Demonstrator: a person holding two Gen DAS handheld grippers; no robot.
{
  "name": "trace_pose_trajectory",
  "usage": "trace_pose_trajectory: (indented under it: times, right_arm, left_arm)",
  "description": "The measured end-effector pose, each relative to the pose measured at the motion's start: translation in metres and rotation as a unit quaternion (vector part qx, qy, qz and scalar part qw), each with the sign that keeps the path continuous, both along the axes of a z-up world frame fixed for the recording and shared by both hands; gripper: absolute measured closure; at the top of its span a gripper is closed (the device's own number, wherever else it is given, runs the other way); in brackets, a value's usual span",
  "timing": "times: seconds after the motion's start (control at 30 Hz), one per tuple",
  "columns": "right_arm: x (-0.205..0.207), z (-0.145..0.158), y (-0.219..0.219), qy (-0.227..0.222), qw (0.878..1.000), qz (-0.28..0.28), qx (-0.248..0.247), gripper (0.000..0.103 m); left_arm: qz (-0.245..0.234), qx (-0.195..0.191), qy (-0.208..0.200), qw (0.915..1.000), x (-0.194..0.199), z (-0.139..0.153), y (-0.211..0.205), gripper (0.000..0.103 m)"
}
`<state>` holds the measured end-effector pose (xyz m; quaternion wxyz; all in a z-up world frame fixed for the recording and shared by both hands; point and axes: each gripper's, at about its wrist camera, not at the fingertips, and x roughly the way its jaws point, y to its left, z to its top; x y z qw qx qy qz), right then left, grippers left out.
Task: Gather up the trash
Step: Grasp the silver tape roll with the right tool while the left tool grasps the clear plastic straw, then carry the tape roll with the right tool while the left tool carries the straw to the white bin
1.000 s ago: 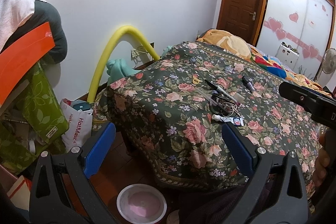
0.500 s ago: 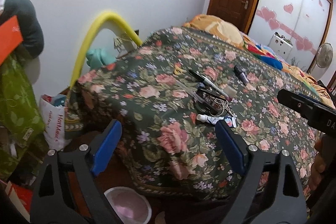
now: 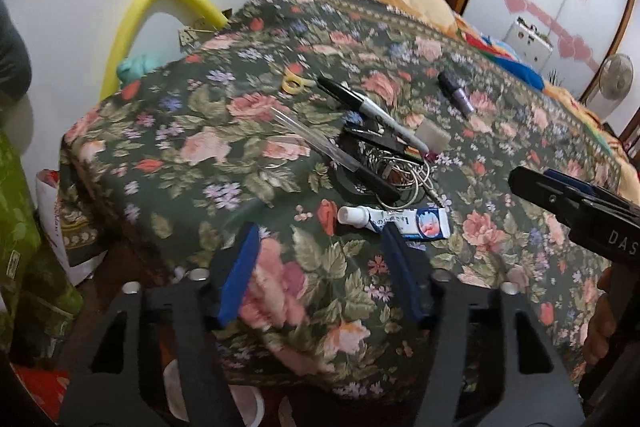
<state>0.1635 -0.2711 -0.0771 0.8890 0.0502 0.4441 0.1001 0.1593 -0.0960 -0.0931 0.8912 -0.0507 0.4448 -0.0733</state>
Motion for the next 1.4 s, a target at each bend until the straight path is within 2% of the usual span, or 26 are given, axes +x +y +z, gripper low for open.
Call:
trace_pose_trajectory:
  times: [0.2, 0.53, 0.63, 0.7, 0.73, 0.8, 0.93, 1.13, 1.4]
  right_arm:
    - [0.026, -0.016, 0.009, 0.028, 0.998, 0.026, 0.041, 0.041]
    - [0.079, -0.030, -0.002, 0.029, 0.999, -0.011, 0.025, 0.042]
    - [0.090, -0.037, -0.004, 0.038, 0.999, -0.020, 0.027, 0.043]
    - [0.097, -0.044, -0.005, 0.048, 0.998, -0.025, 0.030, 0.047]
    - [0.099, -0.047, -0.006, 0.052, 0.998, -0.026, 0.032, 0.049]
    - [0.104, -0.053, -0.005, 0.064, 0.997, -0.027, 0.042, 0.054]
    - [0.108, -0.062, -0.006, 0.079, 0.995, -0.031, 0.057, 0.069]
    - [0.103, -0.059, -0.012, 0.071, 0.995, -0.038, 0.062, 0.071]
    - [0.080, -0.029, -0.019, 0.043, 0.997, -0.034, 0.056, 0.071]
  left_arm:
    - [0.010, -0.025, 0.009, 0.9996, 0.030, -0.007, 0.001, 0.052]
    - [0.046, -0.021, -0.004, 0.9987, 0.075, -0.012, 0.007, 0.054]
    - [0.059, -0.024, -0.004, 0.9980, 0.084, -0.017, 0.008, 0.061]
    - [0.064, -0.024, -0.008, 0.9976, 0.088, -0.019, 0.007, 0.065]
    - [0.067, -0.023, -0.009, 0.9974, 0.089, -0.020, 0.007, 0.072]
    - [0.070, -0.024, -0.012, 0.9972, 0.092, -0.021, 0.007, 0.075]
    - [0.073, -0.037, -0.013, 0.9966, 0.091, -0.021, 0.010, 0.078]
    - [0.063, -0.048, -0.016, 0.9967, 0.087, -0.013, 0.009, 0.083]
    - [0.036, -0.059, -0.036, 0.9969, 0.074, 0.014, -0.002, 0.094]
